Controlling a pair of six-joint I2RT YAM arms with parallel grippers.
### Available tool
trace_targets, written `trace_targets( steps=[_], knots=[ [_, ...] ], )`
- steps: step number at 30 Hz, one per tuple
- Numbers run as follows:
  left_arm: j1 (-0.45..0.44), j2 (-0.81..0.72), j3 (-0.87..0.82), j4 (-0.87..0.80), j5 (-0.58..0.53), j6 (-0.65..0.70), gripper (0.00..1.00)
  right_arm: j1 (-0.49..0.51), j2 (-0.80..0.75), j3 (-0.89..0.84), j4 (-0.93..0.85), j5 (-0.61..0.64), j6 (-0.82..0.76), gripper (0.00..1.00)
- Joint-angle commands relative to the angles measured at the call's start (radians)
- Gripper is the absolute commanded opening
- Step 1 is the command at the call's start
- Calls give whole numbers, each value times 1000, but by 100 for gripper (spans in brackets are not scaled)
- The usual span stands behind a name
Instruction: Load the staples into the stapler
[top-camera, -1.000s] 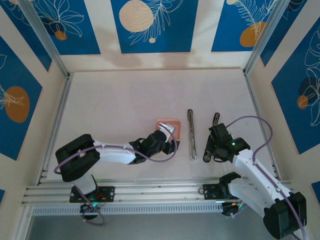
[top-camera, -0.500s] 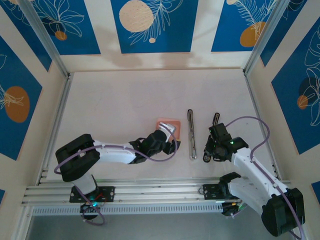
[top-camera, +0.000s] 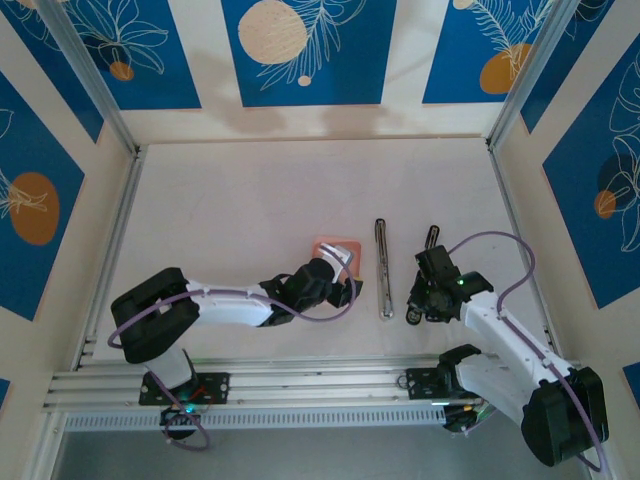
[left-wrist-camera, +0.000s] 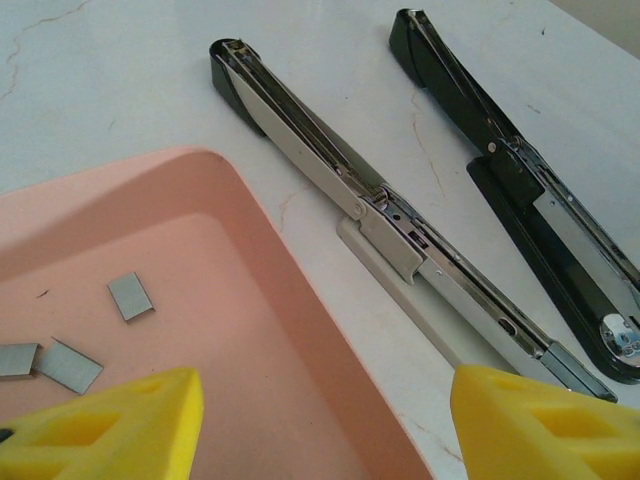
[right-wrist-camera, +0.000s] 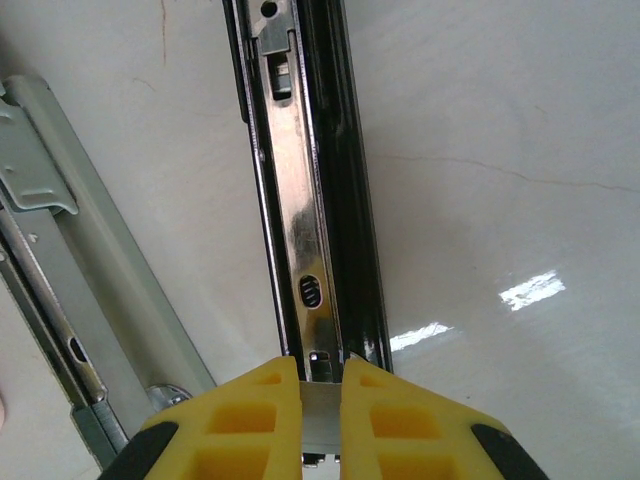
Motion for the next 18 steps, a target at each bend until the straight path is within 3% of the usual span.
trace_targets(
  steps=[1,18],
  knots=[
    [9,17,27,-18,19,-4,66,10,13,15,-29,15,-5,13],
    [10,17,27,-31,19,-3,66,60,26,37,-74,58,23,13]
  ],
)
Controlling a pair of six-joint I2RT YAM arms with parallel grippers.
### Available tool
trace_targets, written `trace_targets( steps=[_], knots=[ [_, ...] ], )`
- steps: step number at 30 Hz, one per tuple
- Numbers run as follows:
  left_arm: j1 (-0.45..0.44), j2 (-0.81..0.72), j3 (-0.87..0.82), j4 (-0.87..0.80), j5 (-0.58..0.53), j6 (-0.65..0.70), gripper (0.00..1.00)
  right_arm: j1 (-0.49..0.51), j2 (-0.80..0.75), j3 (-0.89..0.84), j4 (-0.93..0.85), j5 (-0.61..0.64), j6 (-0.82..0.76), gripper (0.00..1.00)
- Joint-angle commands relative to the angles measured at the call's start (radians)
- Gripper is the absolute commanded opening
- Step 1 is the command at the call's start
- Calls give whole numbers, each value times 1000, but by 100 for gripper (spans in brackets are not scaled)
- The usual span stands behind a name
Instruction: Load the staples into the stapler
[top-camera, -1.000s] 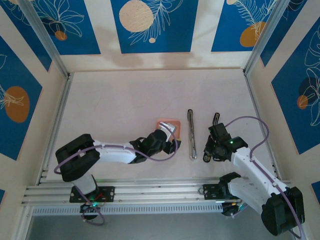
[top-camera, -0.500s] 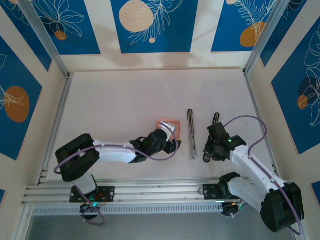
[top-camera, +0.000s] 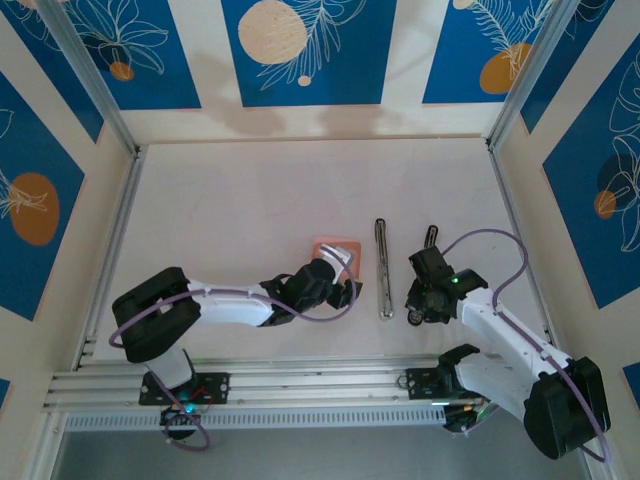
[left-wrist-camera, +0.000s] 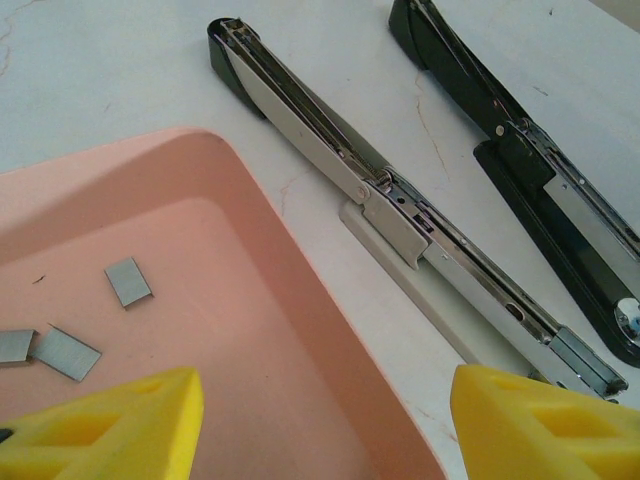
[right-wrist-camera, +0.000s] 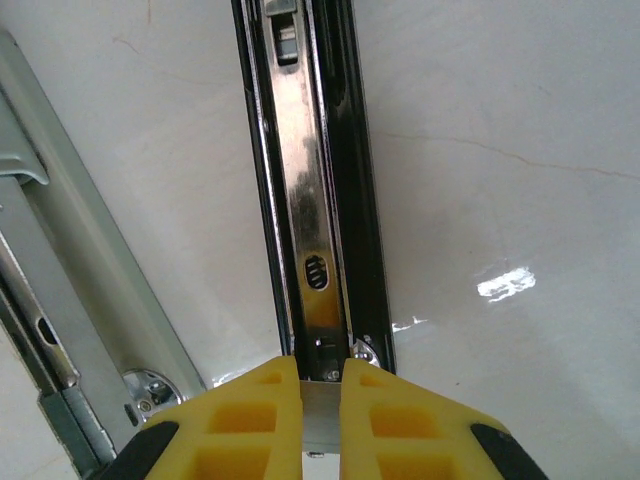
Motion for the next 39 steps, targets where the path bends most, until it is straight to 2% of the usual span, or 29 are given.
trace_targets(
  steps=[1,11,24,39],
  knots=[
    [10,11,26,-13,15,-3,66,10,-11,25,-44,27,20,13],
    [10,13,28,-12,12,-9,66,6,-26,59,-67,60,9,13],
    [9,12,27,-21,6,-4,66,14,66,80,-70,64,-2,13],
    [10,26,38,-19,13,-9,66,24,54,55,-21,15,-27,13]
  ],
)
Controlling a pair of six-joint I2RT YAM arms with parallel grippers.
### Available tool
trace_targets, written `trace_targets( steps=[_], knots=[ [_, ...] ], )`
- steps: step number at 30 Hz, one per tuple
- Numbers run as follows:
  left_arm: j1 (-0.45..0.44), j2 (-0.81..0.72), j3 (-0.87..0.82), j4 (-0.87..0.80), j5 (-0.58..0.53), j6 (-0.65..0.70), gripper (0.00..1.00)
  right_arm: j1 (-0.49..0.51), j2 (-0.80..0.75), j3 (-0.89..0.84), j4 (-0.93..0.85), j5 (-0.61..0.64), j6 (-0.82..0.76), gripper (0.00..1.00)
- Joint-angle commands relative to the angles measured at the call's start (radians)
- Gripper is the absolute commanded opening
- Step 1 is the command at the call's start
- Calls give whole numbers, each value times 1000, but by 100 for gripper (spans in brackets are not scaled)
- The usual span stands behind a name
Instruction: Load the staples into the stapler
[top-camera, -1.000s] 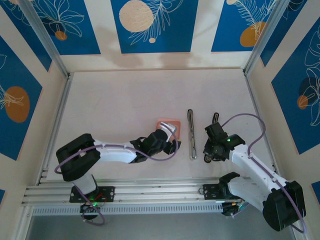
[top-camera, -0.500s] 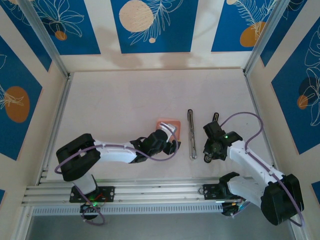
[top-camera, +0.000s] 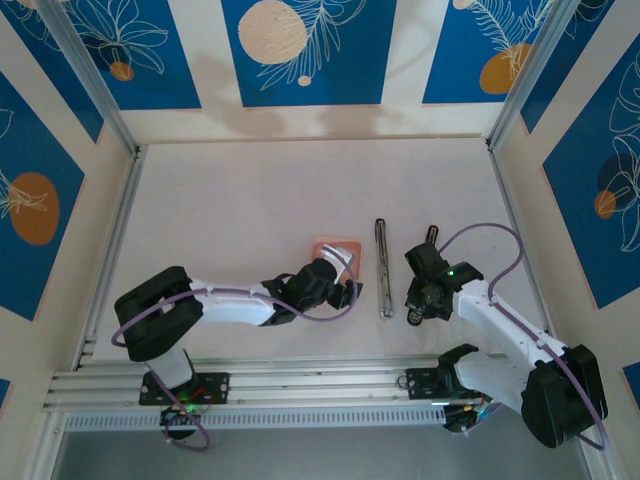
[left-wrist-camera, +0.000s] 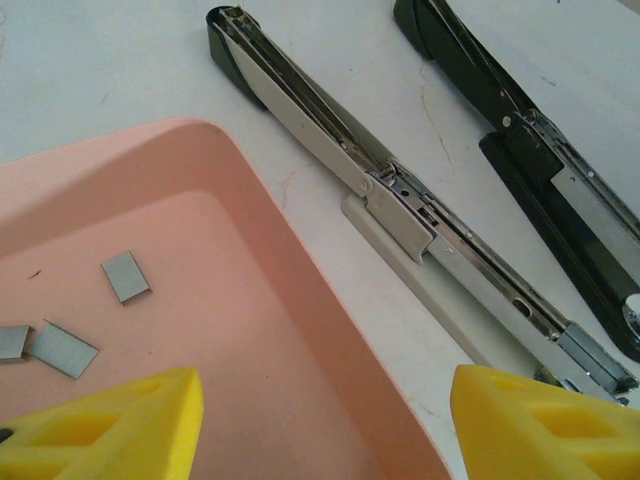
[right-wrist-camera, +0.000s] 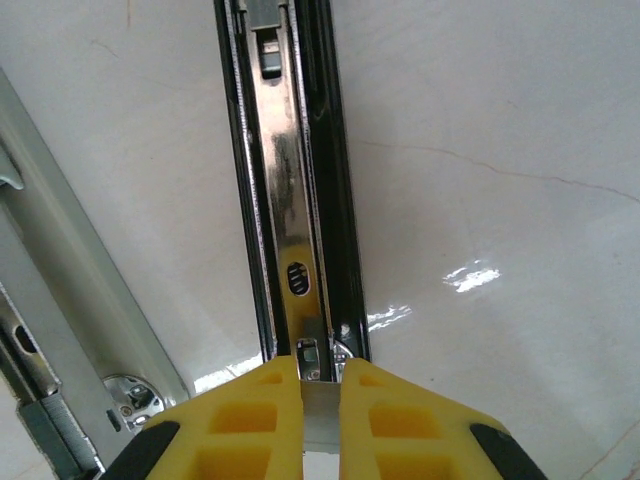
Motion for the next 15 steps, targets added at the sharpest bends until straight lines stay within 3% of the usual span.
trace_targets(
  steps=[1,15],
  knots=[
    [9,14,25,-5,13,-9,66,10,-6,5,19,-23,-17,13],
    [8,13,29,-10,14,-11,66,26,-10,20,15,-13,-26,13]
  ],
)
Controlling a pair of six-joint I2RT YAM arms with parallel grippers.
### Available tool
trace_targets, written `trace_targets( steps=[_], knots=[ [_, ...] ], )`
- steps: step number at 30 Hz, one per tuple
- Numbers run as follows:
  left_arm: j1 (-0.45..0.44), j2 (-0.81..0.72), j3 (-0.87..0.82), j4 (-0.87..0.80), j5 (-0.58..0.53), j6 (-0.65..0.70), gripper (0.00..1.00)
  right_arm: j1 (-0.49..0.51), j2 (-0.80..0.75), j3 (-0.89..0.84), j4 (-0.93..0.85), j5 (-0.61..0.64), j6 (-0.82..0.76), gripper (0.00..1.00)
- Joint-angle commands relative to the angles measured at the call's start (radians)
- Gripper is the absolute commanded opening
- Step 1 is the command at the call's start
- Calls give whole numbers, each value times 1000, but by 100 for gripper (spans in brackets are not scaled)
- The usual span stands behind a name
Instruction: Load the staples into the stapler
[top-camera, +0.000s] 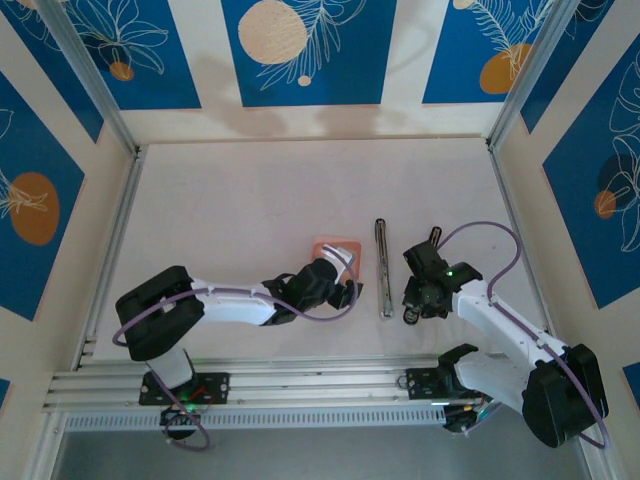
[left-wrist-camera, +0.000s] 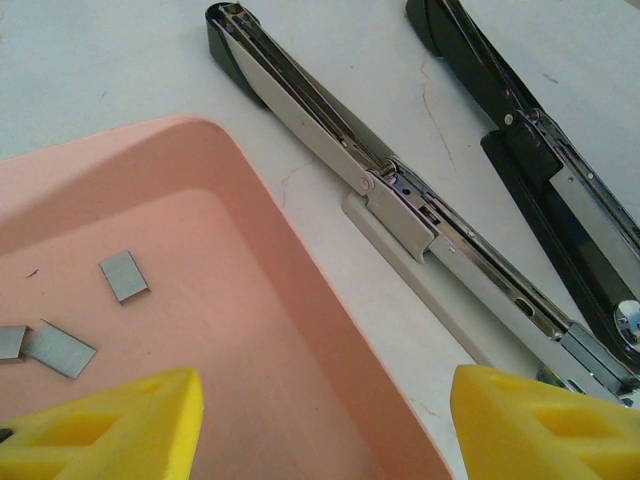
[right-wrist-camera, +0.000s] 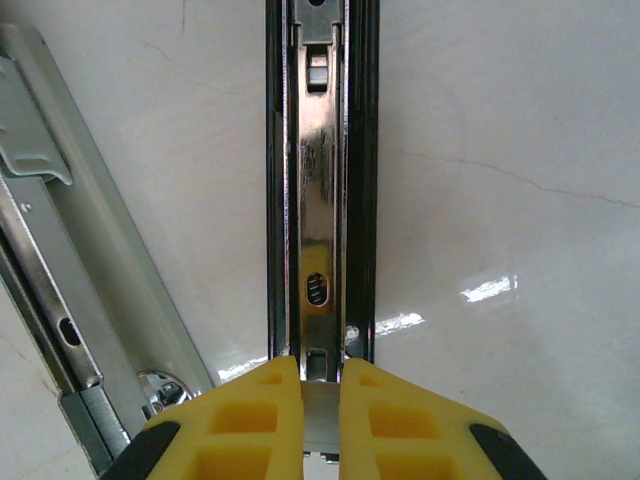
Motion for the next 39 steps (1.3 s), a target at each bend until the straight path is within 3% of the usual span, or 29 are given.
trace_targets(
  steps=[1,39],
  knots=[
    [9,8,28,-7,14,-10,66,9,-12,20,-17,3,-8,13],
    [8,24,42,-12,23,-9,66,9,12,-6,0,-26,-5,13]
  ],
)
